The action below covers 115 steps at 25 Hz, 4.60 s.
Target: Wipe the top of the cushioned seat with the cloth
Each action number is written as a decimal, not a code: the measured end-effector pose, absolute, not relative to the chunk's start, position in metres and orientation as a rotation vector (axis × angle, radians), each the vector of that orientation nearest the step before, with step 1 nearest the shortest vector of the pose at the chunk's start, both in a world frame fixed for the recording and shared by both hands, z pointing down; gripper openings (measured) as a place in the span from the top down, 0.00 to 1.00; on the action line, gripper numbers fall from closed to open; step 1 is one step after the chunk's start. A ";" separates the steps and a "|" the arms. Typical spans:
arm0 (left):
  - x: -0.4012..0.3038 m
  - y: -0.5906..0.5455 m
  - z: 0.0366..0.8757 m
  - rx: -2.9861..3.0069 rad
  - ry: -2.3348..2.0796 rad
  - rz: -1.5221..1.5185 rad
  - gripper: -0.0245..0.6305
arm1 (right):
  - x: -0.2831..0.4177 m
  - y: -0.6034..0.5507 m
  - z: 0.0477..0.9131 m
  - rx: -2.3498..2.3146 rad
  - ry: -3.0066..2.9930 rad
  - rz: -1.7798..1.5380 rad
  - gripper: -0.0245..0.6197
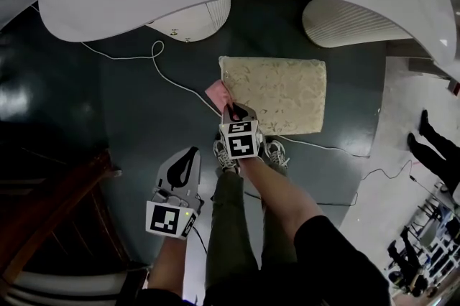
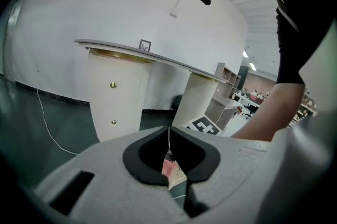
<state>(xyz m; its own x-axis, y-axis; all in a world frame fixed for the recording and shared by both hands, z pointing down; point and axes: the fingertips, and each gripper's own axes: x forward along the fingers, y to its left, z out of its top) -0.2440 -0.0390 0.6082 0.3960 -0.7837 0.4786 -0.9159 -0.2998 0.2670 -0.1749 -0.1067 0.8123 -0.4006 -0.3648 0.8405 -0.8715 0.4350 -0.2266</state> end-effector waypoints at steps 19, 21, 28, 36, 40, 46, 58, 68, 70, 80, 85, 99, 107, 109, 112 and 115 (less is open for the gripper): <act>-0.118 -0.071 0.602 2.271 -1.311 0.333 0.93 | 0.080 -0.138 0.806 1.334 -1.714 0.842 0.90; -0.101 -0.074 0.601 2.281 -1.296 0.333 0.93 | 0.115 -0.139 0.807 1.372 -1.673 0.836 0.90; -0.060 -0.081 0.598 2.307 -1.262 0.336 0.93 | 0.210 -0.136 0.811 1.471 -1.520 0.842 0.90; -0.061 -0.082 0.591 2.316 -1.268 0.327 0.93 | 0.208 -0.129 0.797 1.531 -1.544 0.867 0.90; -0.081 -0.080 0.590 2.310 -1.283 0.321 0.93 | 0.164 -0.125 0.778 1.551 -1.656 0.905 0.90; -0.126 -0.070 0.595 2.280 -1.312 0.337 0.93 | 0.053 -0.108 0.760 1.422 -1.875 0.944 0.90; -0.205 -0.049 0.605 2.232 -1.366 0.354 0.93 | -0.155 -0.056 0.789 1.037 -2.041 0.898 0.90; -0.211 -0.043 0.609 2.236 -1.354 0.369 0.93 | -0.157 -0.043 0.814 0.985 -1.976 0.844 0.90; -0.204 -0.044 0.609 2.241 -1.348 0.370 0.93 | -0.139 -0.045 0.813 1.009 -1.969 0.845 0.90; -0.126 -0.058 0.602 2.296 -1.278 0.343 0.93 | 0.042 -0.055 0.816 1.275 -1.765 0.868 0.90; -0.081 -0.063 0.602 2.323 -1.240 0.337 0.93 | 0.127 -0.061 0.817 1.387 -1.662 0.881 0.90; -0.007 -0.074 0.569 2.380 -1.216 0.337 0.93 | 0.241 -0.052 0.790 1.502 -1.513 0.957 0.90; -0.017 -0.078 0.525 2.387 -1.289 0.338 0.93 | 0.199 -0.070 0.709 1.515 -1.728 0.975 0.90; -0.025 -0.079 0.514 2.388 -1.314 0.335 0.93 | 0.186 -0.077 0.685 1.508 -1.785 0.976 0.90; -0.034 -0.079 0.493 2.397 -1.351 0.316 0.93 | 0.168 -0.090 0.645 1.492 -1.879 0.954 0.90; -0.045 -0.079 0.465 2.407 -1.405 0.299 0.93 | 0.152 -0.100 0.602 1.476 -1.968 0.934 0.90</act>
<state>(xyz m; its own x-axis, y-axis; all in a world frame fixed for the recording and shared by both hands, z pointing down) -0.0455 -0.0786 0.4648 0.4896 -0.8010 0.3444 -0.8719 -0.4549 0.1814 0.1519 -0.1001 0.6019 -0.2836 -0.6123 0.7380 -0.9589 0.1753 -0.2230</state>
